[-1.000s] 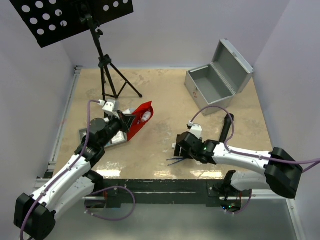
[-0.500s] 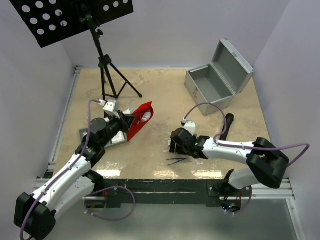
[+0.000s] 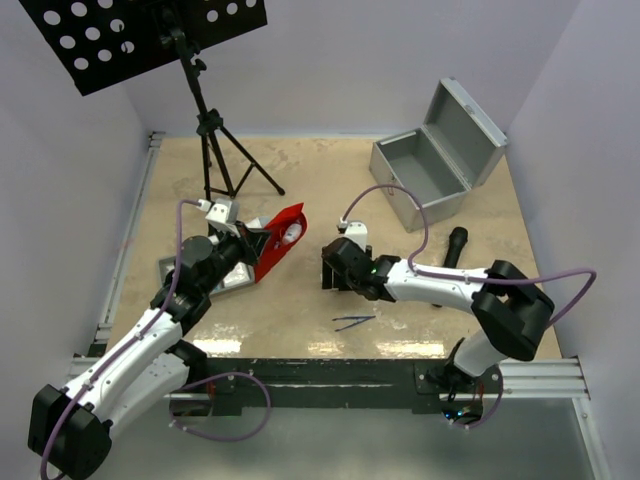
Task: Organize the medicine kit
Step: Pick up the medical item at the center of the board.
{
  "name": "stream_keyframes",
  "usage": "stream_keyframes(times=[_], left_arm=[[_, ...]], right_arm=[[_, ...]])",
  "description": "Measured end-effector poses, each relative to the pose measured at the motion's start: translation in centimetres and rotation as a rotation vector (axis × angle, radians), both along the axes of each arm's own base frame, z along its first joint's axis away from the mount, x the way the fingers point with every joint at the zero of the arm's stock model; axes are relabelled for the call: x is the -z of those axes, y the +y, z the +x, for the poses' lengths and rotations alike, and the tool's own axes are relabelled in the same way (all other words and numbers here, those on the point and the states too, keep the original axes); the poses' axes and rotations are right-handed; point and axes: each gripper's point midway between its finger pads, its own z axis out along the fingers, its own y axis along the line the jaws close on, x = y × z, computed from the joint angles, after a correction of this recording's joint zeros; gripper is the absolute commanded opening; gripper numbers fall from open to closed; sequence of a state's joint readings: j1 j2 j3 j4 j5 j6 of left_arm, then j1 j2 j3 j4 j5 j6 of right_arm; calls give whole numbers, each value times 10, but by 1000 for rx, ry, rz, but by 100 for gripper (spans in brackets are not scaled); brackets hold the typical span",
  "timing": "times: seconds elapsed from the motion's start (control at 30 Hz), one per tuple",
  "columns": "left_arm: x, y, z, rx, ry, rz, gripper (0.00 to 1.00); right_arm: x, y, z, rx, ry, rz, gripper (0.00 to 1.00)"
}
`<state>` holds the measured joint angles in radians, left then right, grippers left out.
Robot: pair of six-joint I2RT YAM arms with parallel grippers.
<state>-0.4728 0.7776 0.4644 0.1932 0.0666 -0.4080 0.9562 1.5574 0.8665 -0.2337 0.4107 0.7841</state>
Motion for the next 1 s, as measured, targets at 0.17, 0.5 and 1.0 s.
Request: stream_keyframes(times=[0.17,0.5,1.0], left_arm=[[0,1,0,-4,-1,1,0],[0,1,0,-4,0,1,0],[4,1,-1,-3,15,8,0]], right_arm=[[-28,1,8,-8,-59,10,76],[-3,-12,2,-5,-22,-67,83],[25,-29,-25,22,72,9,76]])
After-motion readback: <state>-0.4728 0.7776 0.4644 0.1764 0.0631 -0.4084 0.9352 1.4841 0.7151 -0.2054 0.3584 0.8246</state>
